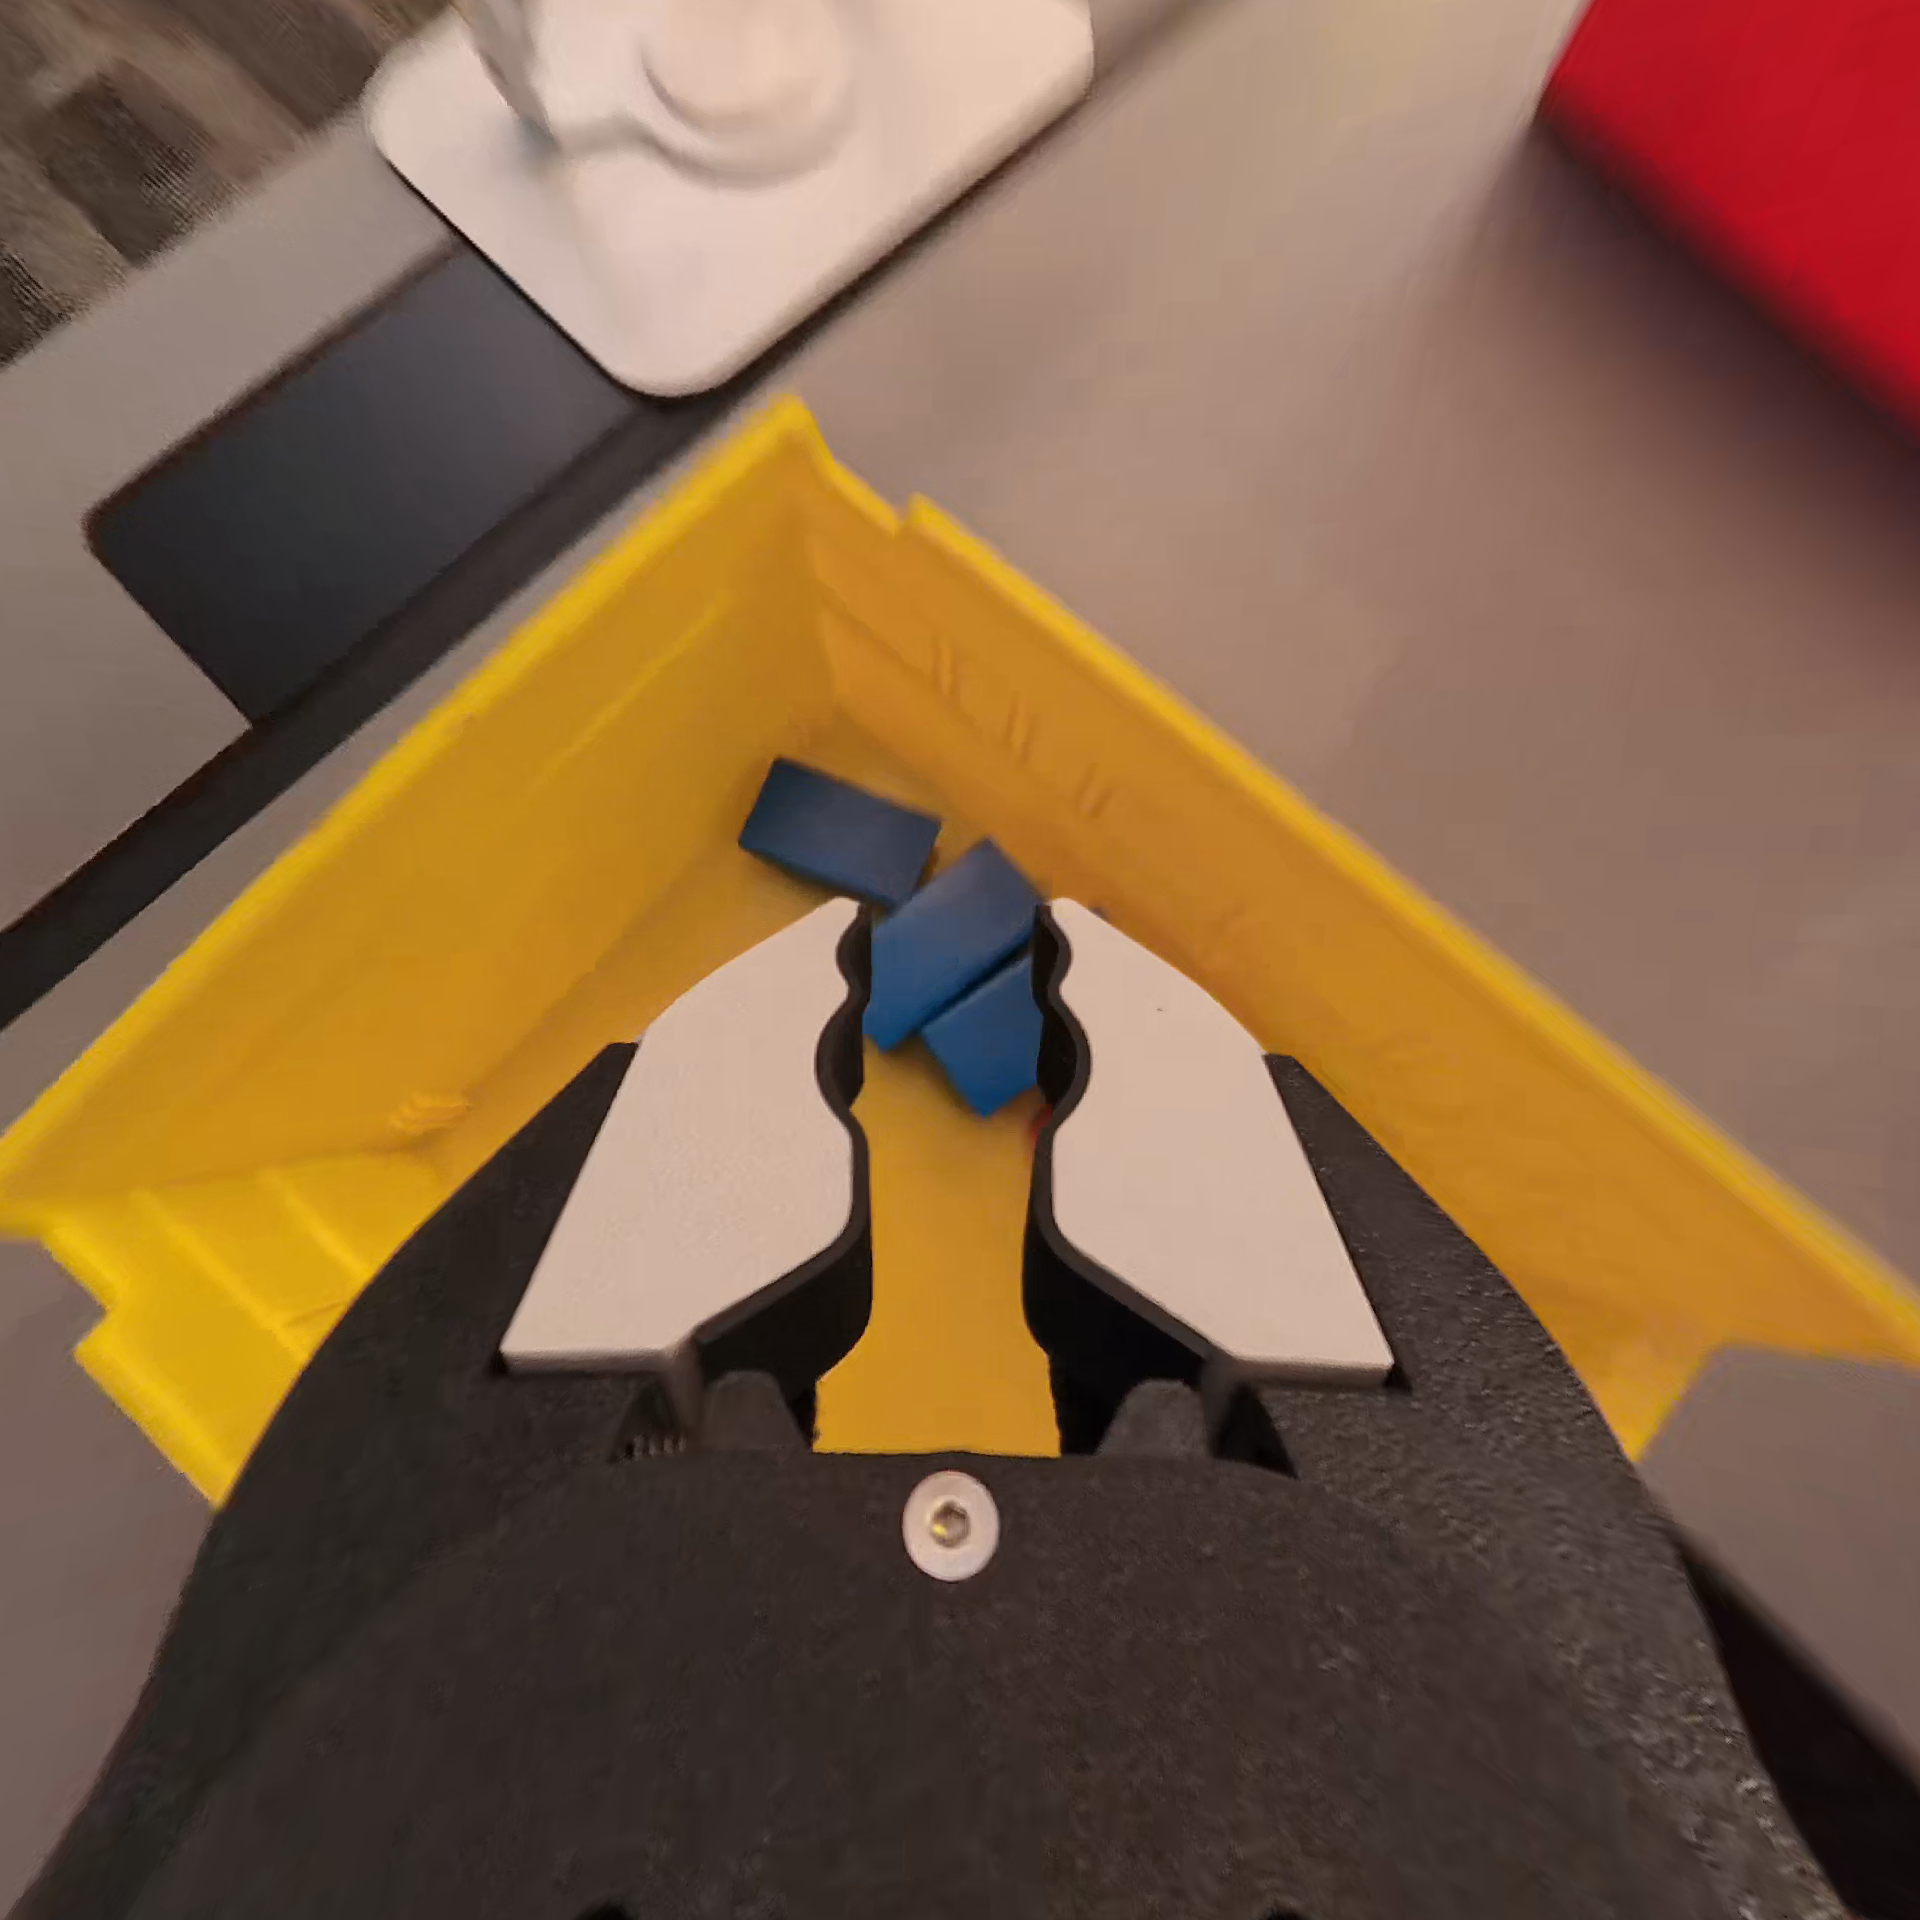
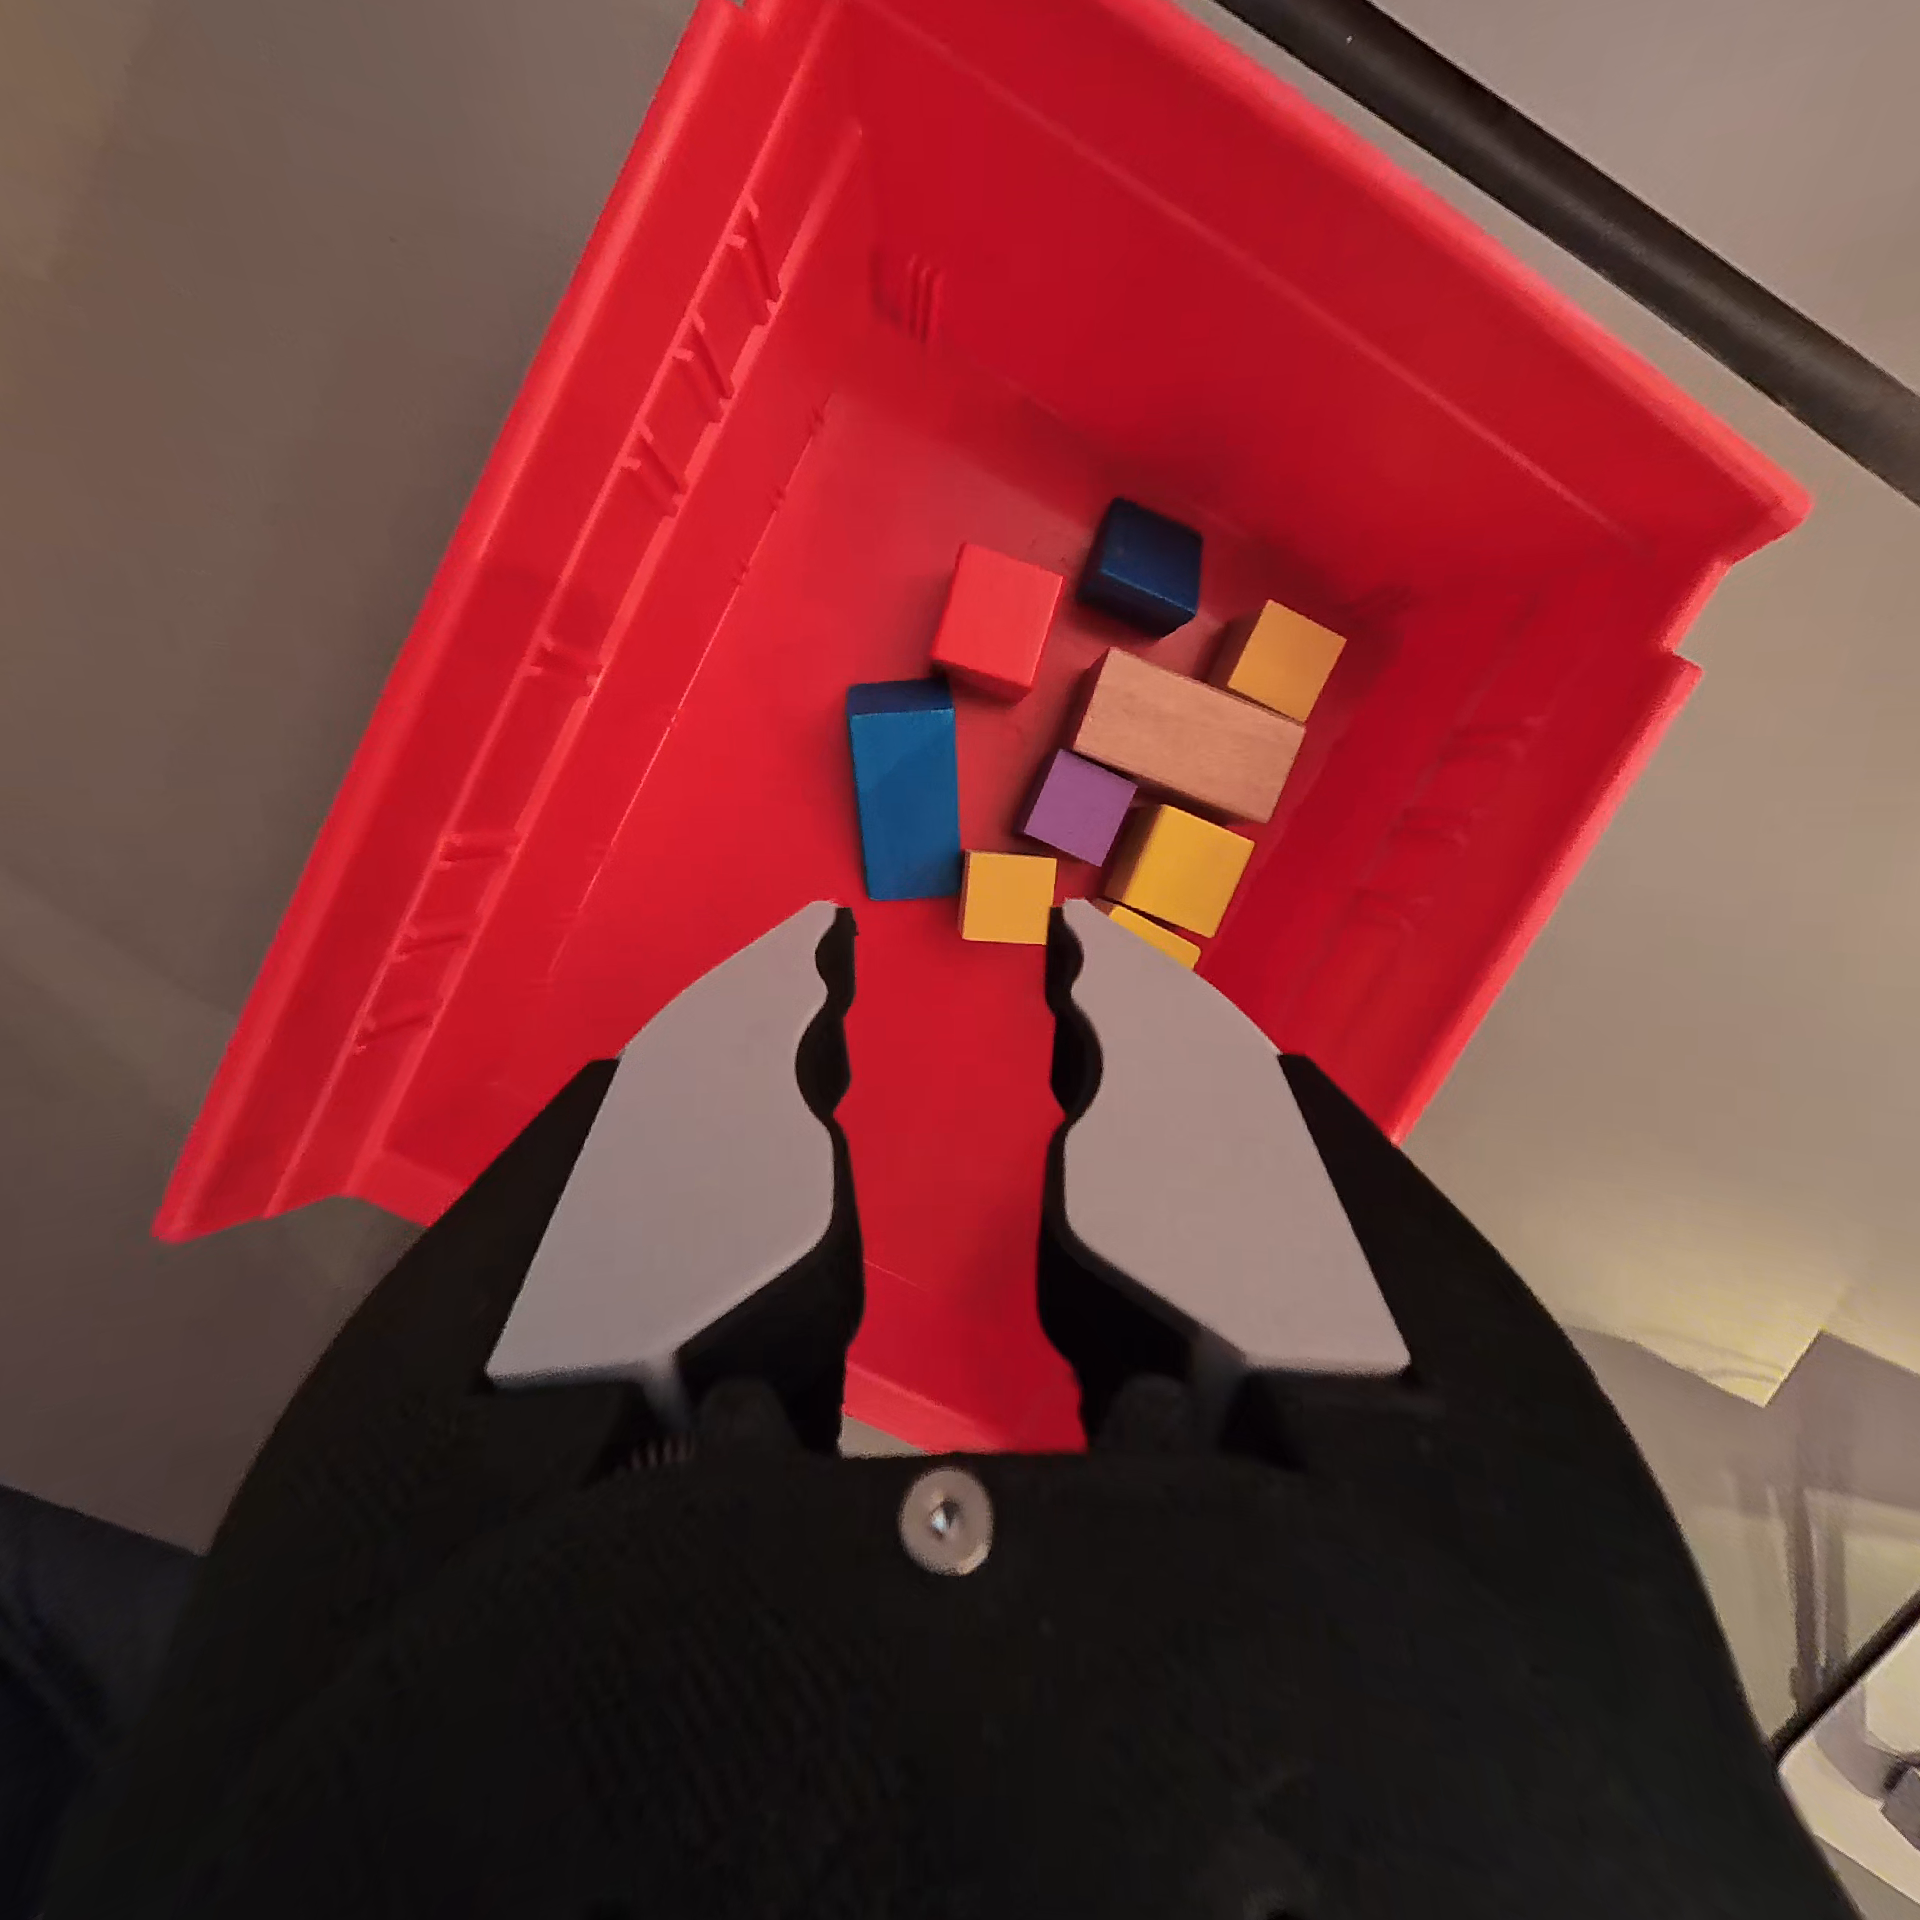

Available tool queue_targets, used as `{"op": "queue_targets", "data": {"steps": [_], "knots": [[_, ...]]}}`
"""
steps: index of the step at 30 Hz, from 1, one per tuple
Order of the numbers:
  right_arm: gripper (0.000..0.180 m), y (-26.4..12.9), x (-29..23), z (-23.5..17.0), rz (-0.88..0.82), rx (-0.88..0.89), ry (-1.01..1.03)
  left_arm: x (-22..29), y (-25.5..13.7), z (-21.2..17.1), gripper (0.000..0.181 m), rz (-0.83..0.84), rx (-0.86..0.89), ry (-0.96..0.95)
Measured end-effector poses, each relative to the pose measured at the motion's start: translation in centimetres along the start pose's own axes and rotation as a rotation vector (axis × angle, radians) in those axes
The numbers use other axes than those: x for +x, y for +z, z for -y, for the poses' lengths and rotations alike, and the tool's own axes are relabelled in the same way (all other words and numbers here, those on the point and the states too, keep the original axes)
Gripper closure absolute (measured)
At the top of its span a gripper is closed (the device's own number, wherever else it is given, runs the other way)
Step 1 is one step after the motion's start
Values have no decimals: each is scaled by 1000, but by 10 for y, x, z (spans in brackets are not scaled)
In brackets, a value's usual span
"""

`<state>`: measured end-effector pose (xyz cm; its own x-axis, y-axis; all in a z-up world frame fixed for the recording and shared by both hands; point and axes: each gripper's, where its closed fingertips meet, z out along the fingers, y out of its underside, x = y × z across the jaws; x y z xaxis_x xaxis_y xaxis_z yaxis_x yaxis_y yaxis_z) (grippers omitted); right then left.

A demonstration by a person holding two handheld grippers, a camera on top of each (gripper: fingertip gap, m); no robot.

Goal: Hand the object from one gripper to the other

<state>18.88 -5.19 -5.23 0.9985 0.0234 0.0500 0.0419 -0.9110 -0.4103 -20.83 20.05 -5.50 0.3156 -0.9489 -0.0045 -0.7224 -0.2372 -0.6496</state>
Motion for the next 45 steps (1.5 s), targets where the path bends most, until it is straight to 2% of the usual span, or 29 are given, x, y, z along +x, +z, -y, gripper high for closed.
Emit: {"op": "queue_targets", "data": {"steps": [3,7,9,14,17,19,26,33,45], "knots": [[143,3,0,-2,10,-14,-9,14,1,-13,157,-37,-87,46],[143,3,3,-4,24,-9,4,18,-9,-17,157,24,-140,26],[143,3,7,-6,25,-12,19,19,-14,-19,157,42,-168,-72],[143,2,11,-6,29,-6,40,33,-14,-37,155,65,-212,-537],[143,1,11,-6,38,0,36,28,-6,-54,139,164,-248,-618],[143,-1,12,-4,43,11,35,30,3,-56,140,156,-254,-654],[143,-3,11,-4,63,27,35,33,27,-72,137,218,-364,-688],[143,-5,11,-7,75,26,38,35,34,-80,136,257,-439,-709],[144,-6,13,-11,81,19,48,27,36,-91,146,314,-515,-667]]}}
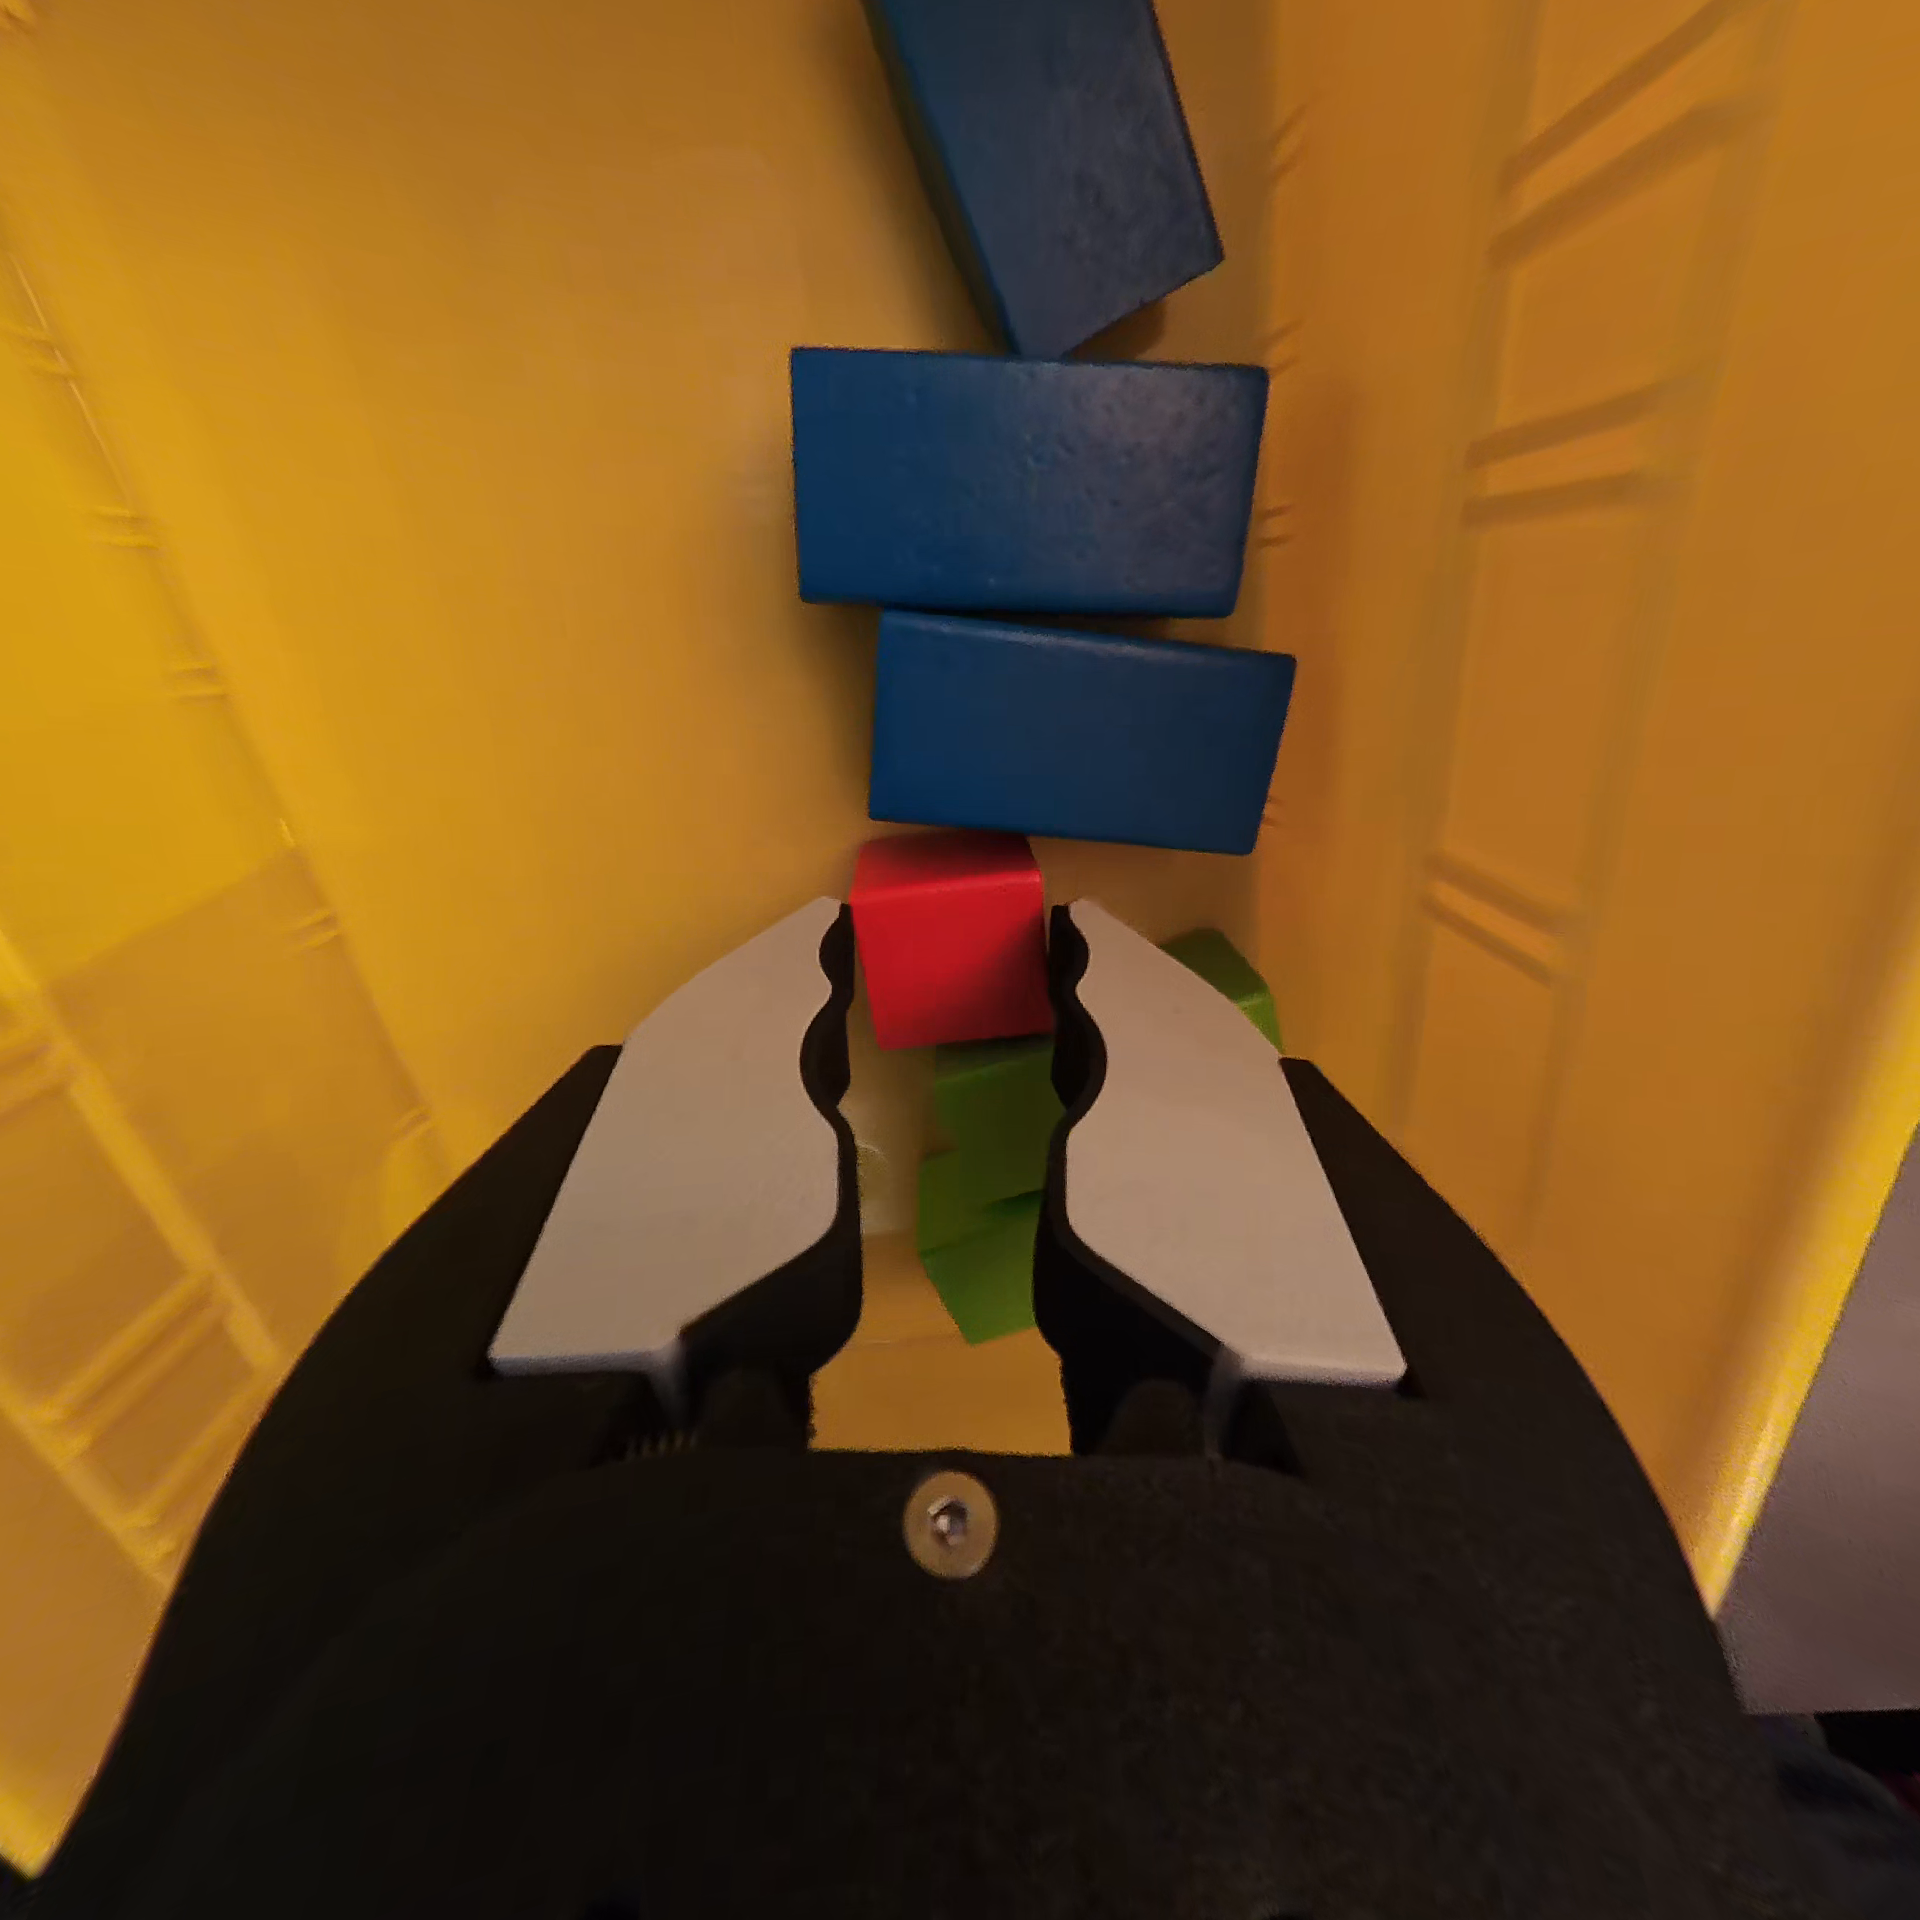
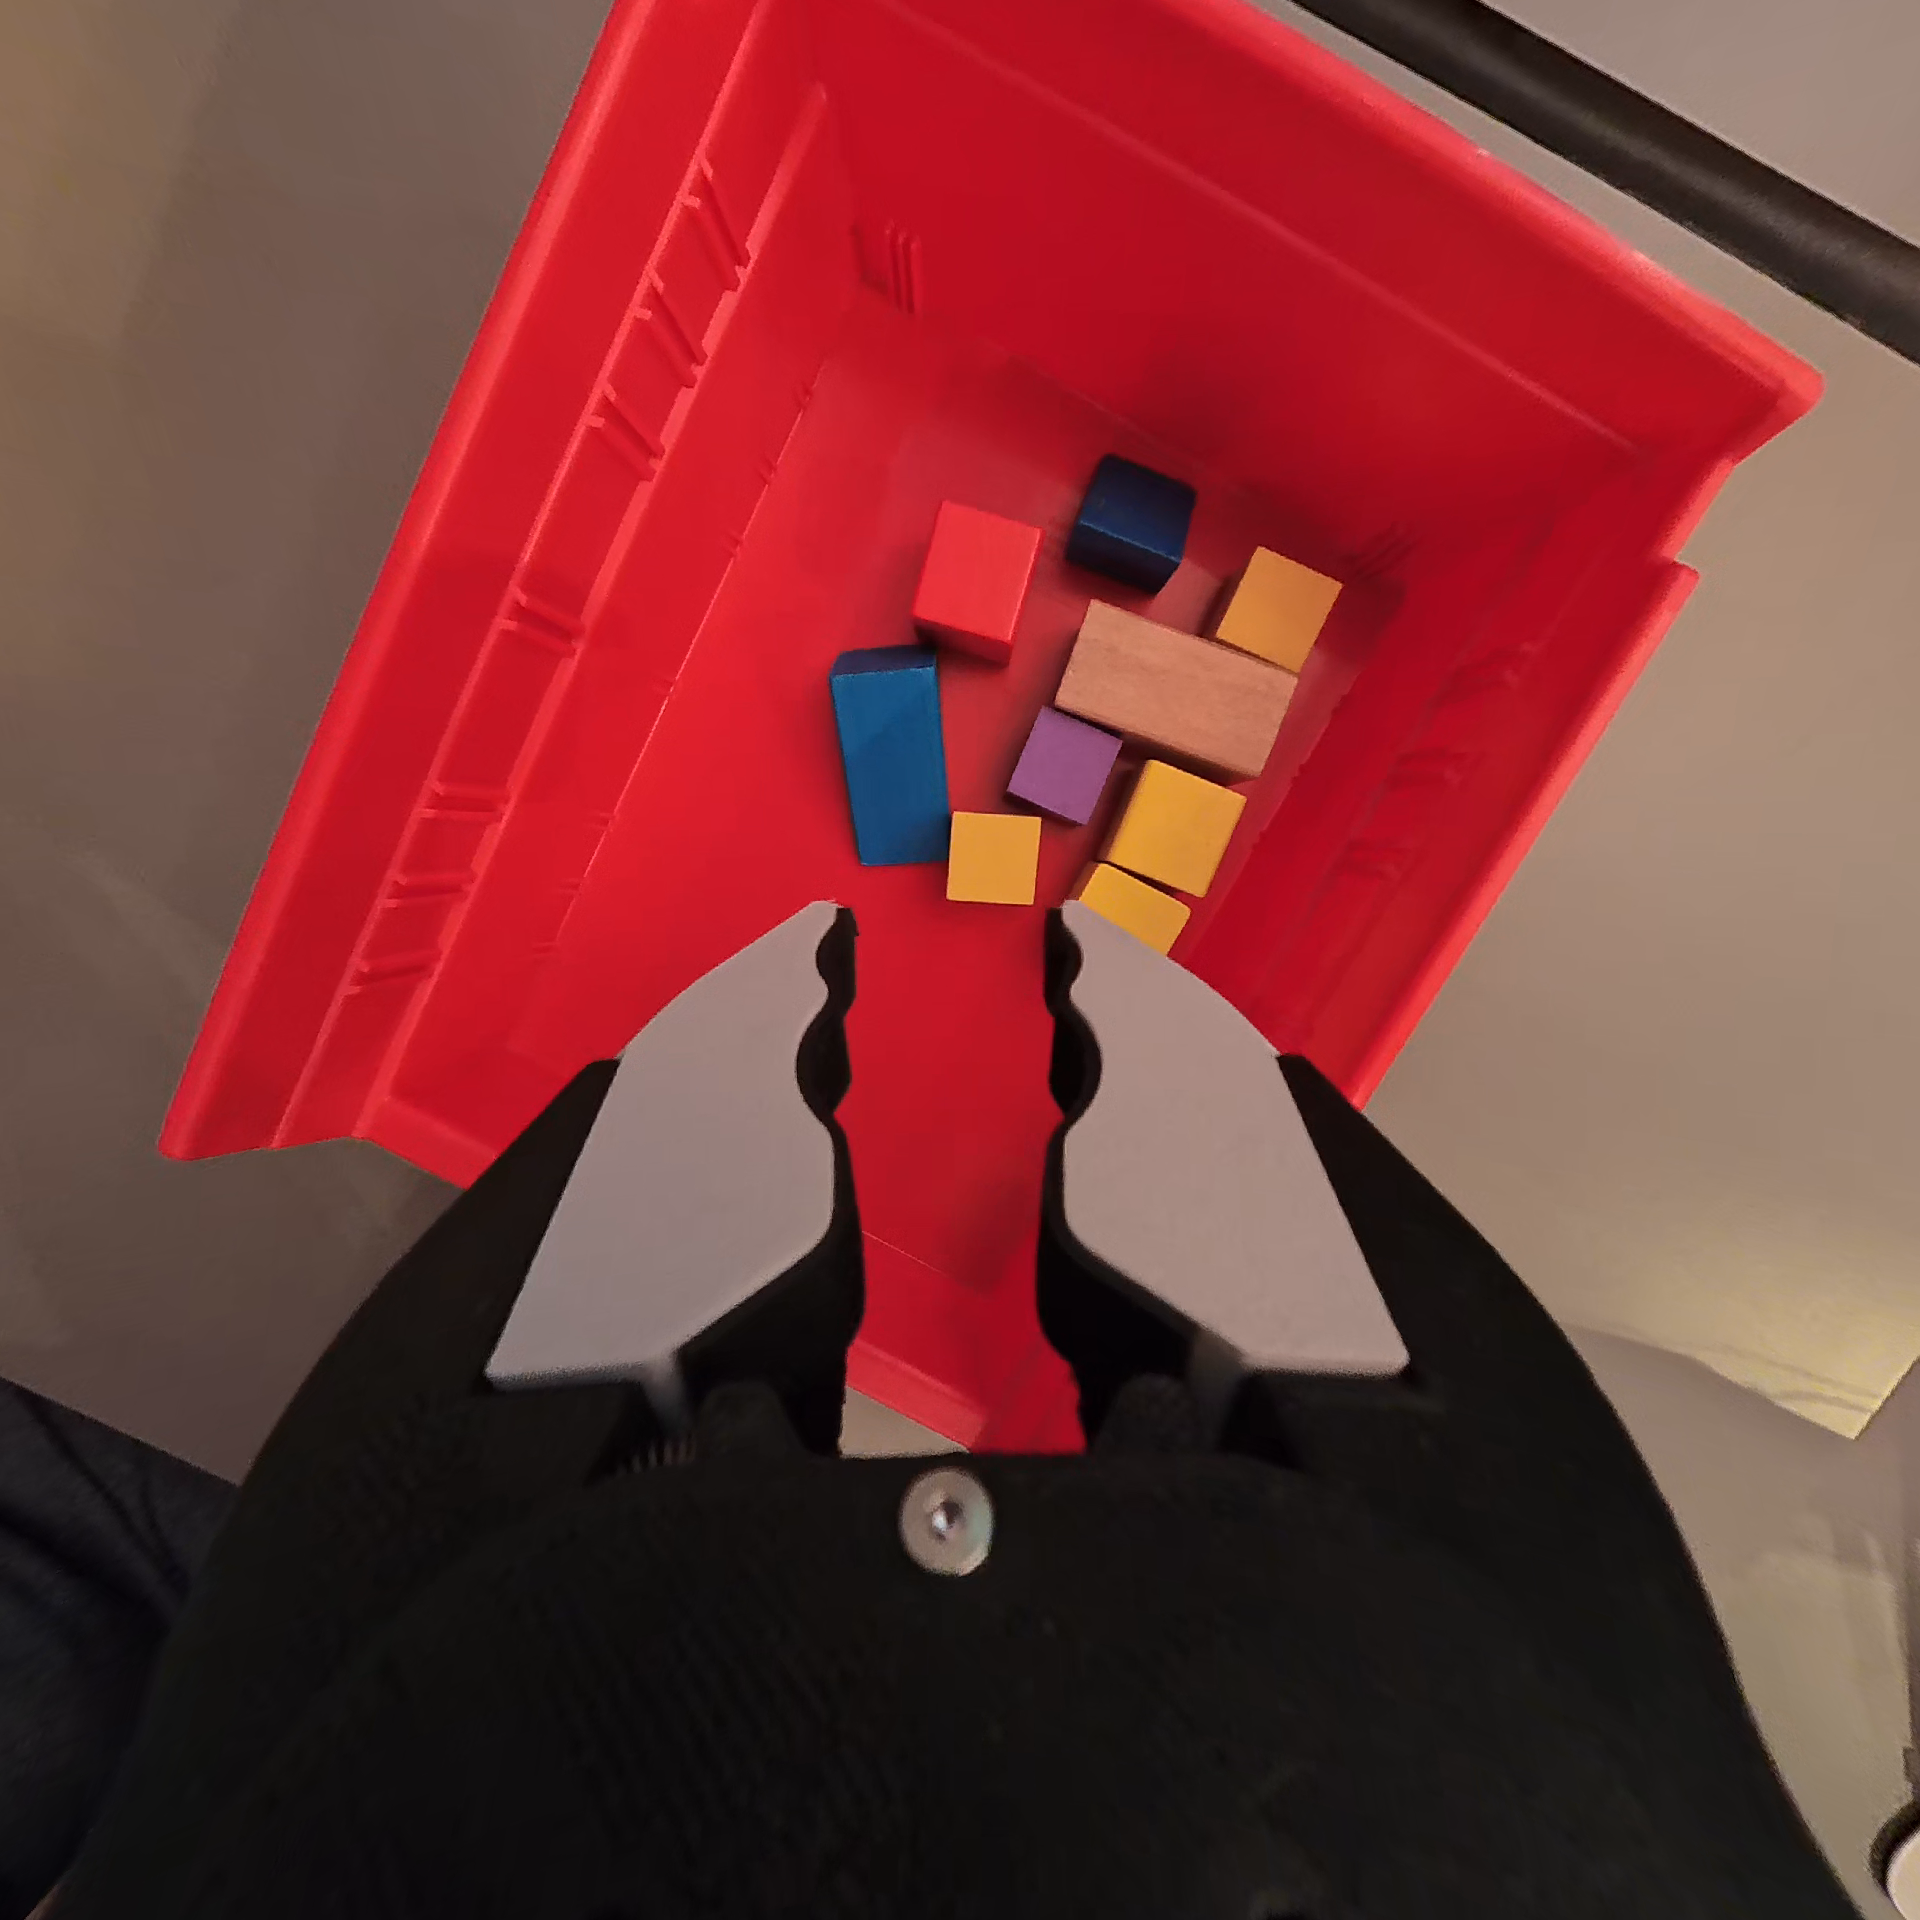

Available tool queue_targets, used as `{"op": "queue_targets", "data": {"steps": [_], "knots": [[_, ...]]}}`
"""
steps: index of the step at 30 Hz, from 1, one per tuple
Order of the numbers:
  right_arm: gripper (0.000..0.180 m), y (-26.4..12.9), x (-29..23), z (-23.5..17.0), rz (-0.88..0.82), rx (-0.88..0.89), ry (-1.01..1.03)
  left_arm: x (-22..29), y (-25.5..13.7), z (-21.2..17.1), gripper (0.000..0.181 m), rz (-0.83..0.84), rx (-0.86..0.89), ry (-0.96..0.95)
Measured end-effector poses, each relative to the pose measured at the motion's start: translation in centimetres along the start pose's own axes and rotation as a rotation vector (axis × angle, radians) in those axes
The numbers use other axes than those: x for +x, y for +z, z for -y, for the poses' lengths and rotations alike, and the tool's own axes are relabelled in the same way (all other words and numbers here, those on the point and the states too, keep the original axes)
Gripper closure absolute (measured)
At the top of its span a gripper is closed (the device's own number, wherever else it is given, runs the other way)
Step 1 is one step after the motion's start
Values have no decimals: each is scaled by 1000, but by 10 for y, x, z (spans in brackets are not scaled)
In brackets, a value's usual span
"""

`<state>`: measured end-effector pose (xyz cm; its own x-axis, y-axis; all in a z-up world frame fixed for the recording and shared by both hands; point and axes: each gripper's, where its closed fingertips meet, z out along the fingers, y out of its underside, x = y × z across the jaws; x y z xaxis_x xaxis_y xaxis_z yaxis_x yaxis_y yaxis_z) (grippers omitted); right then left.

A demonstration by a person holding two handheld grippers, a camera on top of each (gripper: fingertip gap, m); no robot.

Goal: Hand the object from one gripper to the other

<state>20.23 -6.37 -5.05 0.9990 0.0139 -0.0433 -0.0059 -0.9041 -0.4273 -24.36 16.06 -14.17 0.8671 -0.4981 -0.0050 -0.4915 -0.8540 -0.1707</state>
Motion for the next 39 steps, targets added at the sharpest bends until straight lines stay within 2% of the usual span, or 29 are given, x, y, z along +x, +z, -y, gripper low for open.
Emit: {"op": "queue_targets", "data": {"steps": [3,6,8,11,14,16,18,19,22,25,29,32,35,39], "knots": [[144,-5,2,4,-18,28,13,-9,-7,1,146,19,38,13],[144,-21,3,15,-71,99,17,-14,-37,3,146,-12,144,13],[145,-37,1,30,-128,181,-3,-6,-74,10,146,-88,266,42],[145,-58,-23,68,-189,345,-99,36,-150,25,146,-336,503,185],[140,-88,-83,125,-207,667,-346,88,-223,27,146,-600,692,378],[137,-110,-146,149,-120,928,-544,122,-255,17,146,-795,719,490],[124,-124,-212,149,40,1119,-724,149,-275,4,146,-962,714,573],[123,-130,-238,145,87,1192,-797,160,-282,-2,146,-1037,712,607],[122,-135,-284,132,71,1333,-963,184,-293,-17,146,-1228,698,655],[125,-133,-306,127,22,1390,-1033,195,-294,-30,146,-1378,649,674],[131,-125,-318,127,34,1379,-1039,204,-289,-40,147,-1426,606,720],[147,-119,-321,124,19,1357,-1072,212,-282,-42,146,-1426,587,739],[147,-110,-314,128,32,1263,-1055,213,-279,-35,144,-1385,616,745],[146,-118,-285,129,97,1171,-971,206,-279,-30,133,-1305,694,770]]}}
